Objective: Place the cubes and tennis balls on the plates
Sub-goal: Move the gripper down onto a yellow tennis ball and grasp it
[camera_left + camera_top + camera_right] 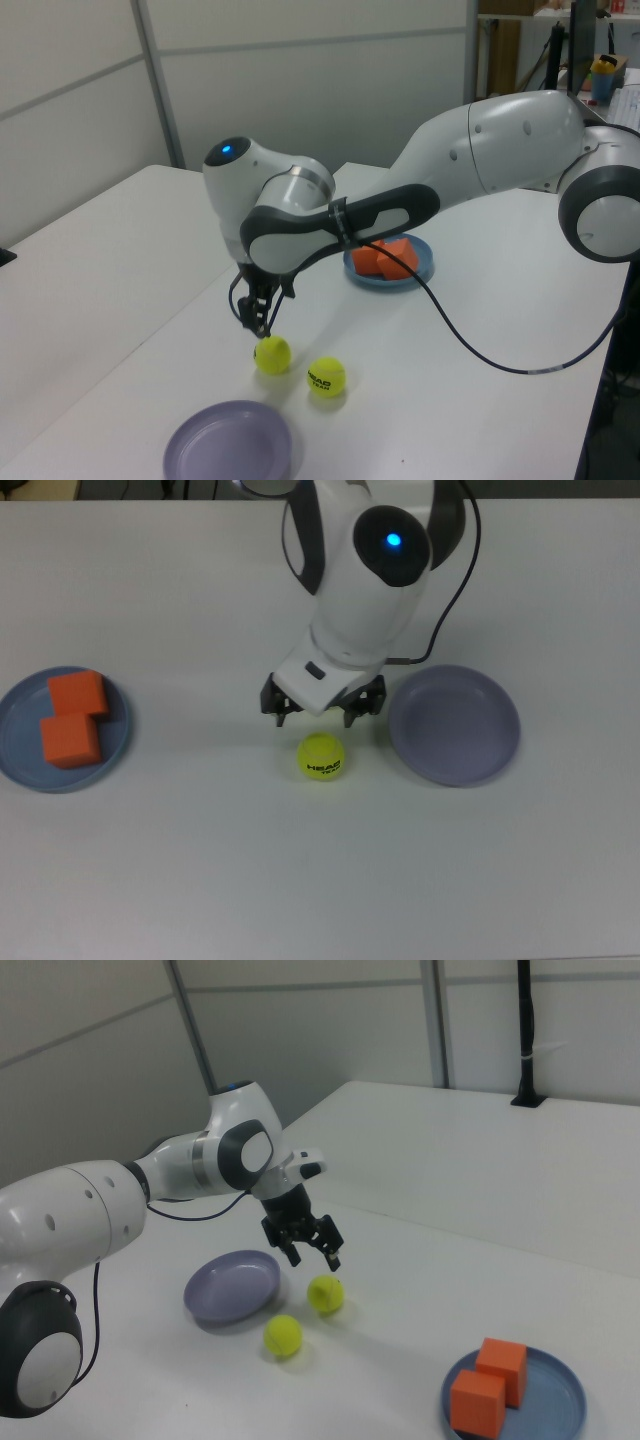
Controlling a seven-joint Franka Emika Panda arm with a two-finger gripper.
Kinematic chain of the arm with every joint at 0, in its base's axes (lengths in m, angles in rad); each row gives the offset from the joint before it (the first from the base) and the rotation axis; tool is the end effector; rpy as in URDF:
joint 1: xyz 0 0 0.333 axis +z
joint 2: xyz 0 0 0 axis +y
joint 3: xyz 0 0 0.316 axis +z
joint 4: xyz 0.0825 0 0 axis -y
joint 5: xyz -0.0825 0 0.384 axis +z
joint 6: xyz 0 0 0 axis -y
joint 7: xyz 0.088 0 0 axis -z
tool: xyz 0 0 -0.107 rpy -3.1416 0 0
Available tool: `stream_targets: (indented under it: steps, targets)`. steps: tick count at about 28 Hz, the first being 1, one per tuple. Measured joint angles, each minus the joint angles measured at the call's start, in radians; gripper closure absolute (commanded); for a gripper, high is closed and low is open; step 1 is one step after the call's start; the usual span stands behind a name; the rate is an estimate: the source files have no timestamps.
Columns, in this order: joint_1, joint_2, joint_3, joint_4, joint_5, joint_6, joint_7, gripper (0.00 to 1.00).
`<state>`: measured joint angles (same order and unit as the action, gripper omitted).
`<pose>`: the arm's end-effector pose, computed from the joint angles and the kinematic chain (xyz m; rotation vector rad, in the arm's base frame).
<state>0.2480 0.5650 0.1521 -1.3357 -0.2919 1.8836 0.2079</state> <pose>0.6756 0.2377 0.4056 2.9257 0.3838 0.0722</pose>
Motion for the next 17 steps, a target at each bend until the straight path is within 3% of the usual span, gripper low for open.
stream_targets:
  steps: [6, 12, 17]
  targets:
    - [0.029, 0.012, 0.007, -0.023, -0.004, 0.000, 0.000, 0.00]
    - [0.038, 0.051, 0.007, -0.030, -0.066, 0.009, 0.000, 0.00]
    - [0.036, 0.077, 0.004, -0.030, -0.086, 0.059, 0.000, 0.00]
